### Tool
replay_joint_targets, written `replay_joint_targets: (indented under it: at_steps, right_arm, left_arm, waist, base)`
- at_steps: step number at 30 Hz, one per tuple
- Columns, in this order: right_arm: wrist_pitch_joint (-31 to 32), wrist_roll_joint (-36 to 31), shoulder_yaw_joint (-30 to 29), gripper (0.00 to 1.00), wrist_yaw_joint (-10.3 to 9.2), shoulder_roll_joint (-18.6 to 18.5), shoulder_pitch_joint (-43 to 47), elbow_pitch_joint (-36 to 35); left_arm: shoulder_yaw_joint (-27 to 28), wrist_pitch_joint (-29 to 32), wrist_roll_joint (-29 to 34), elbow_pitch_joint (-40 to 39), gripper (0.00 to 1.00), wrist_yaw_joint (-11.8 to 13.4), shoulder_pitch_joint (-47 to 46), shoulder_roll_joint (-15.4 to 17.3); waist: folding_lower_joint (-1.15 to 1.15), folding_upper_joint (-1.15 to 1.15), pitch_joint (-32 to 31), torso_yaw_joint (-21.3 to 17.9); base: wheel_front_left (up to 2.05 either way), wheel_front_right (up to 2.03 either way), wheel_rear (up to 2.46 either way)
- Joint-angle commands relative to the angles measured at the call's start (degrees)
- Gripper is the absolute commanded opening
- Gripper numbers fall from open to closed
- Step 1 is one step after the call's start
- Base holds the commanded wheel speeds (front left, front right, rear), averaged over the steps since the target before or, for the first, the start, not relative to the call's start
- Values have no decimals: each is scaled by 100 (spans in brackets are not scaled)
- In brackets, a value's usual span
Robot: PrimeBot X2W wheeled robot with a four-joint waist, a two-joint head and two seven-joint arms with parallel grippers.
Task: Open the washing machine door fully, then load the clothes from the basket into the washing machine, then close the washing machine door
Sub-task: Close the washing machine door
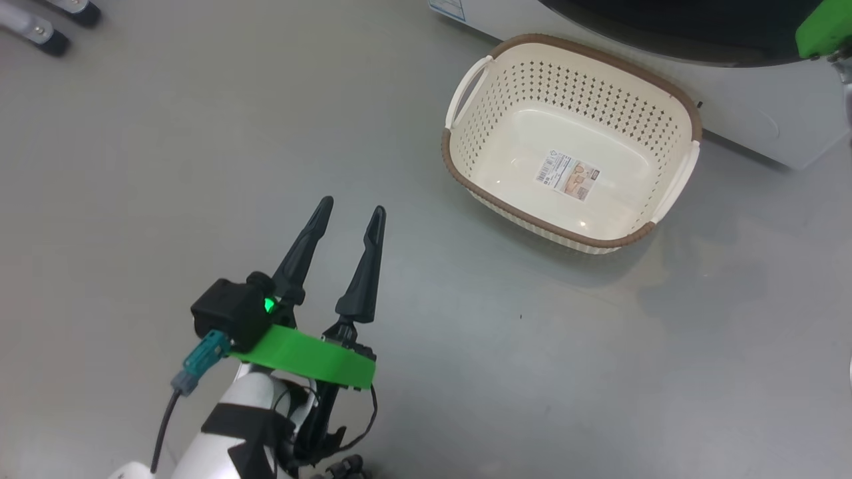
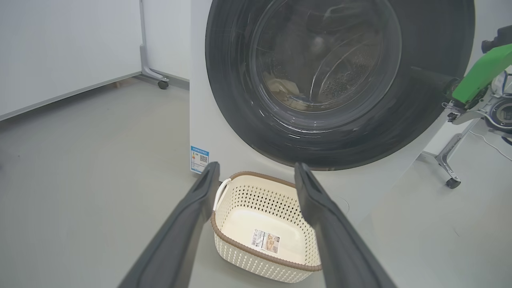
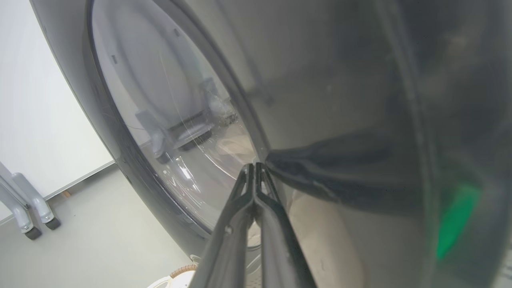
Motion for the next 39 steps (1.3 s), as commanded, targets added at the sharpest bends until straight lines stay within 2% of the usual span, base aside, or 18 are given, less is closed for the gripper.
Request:
replay_joint_targets:
  at_steps: [1,6,11,22,31,33,34,35,36,39]
  right_arm:
    - [-53,-44,82,0,19,165,-91,-151]
    - [-92,110,395,0,19,387,165,-123]
    - [-111,440,827,0,19,574,557,-405]
    - [-114,1481,1701,0,19,759,2217,-2159]
    - [-111,1677,1806,0,19,800,3628,-3322]
    - [-84,1635,1776,33,19,804,3859,-3500]
    - [-66,1628,1753,54,19,805,3974,-3594]
    - [-49,1613,1736,85,19,806,4087,-3691]
    - [-28,1601,1716,100,19,808,4206,-3786]
    - [73,1635,1684,100,19,810,4565,-4065]
  left_arm:
    - [221,-54,6,-144,100,-18,-70,94]
    - [304,-55,90,-64,100,-19,-34,94]
    - [397,-55,212,9,100,-19,24,94]
    - [700,-55,343,187,100,-17,204,171]
    - [835,-55,420,363,100,34,480,338]
    - [849,-55,424,390,100,61,517,364]
    - [856,-55,424,399,100,72,537,378]
    - [859,-54,430,409,100,82,558,396]
    - [863,-54,431,419,100,95,581,410]
    - [884,-49,426,420,100,136,659,455]
  waist:
    - [0,0,-29,-30]
    - [0,0,-144,-175]
    - [0,0,-301,-386]
    - [0,0,-813,-1015]
    - [0,0,-1212,-1585]
    - [0,0,-1277,-1663]
    - [0,0,-1310,-1700]
    - [0,0,-1343,-1739]
    - [0,0,-1383,-1776]
    - [0,0,-1488,-1897]
  base:
    - [0,0,0]
    - [0,0,0]
    - [0,0,0]
    - [0,0,0]
    - [0,0,0]
    - [0,0,0]
    - [0,0,0]
    - [0,0,0]
    - [0,0,0]
    - [0,0,0]
